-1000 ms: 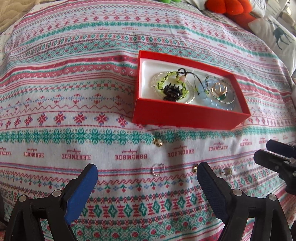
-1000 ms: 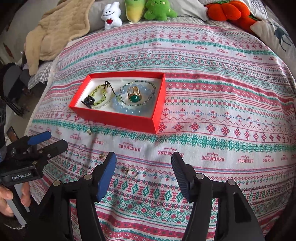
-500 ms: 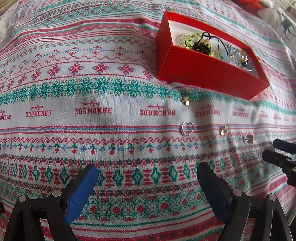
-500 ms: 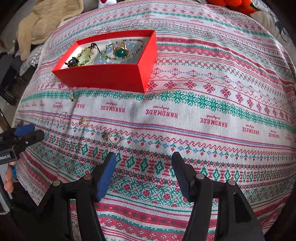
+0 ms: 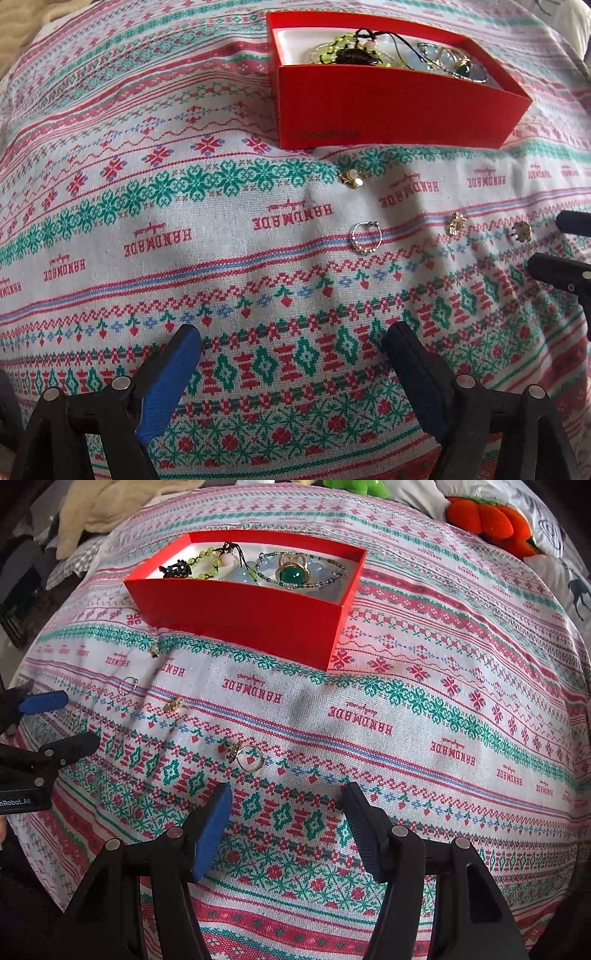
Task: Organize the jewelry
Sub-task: 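Withdraw both grippers from the box toward the silver hoop earring, then grasp the silver hoop earring with the left gripper while the right gripper grasps a gold stud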
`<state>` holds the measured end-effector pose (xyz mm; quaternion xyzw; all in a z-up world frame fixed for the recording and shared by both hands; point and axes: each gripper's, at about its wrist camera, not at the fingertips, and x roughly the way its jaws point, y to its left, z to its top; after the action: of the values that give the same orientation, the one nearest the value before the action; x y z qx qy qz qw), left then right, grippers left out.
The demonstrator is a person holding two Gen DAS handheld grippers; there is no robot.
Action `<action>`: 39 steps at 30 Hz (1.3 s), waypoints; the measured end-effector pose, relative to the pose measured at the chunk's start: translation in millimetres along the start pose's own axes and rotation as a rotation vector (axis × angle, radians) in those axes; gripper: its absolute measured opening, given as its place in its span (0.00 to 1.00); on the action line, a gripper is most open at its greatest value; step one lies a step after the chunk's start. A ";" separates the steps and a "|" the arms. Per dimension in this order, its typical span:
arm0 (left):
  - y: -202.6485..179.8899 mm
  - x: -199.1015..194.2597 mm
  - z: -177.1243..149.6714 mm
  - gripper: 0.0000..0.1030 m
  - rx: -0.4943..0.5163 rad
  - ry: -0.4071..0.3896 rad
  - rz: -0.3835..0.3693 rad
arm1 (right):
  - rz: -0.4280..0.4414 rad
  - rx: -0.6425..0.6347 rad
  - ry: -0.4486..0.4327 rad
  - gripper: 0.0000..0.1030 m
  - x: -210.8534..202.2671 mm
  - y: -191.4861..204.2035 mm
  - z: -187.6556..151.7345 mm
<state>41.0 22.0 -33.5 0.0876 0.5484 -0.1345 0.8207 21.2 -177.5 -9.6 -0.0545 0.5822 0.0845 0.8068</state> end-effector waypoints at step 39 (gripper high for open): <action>1.2 -1.8 31.6 0.42 -0.024 -0.058 -0.103 | 0.075 0.029 0.015 0.23 16.2 15.3 30.6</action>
<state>68.3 14.1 -19.8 0.0452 0.5297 -0.1726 0.8292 51.7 -155.6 -15.1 -0.0217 0.5909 0.1057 0.7995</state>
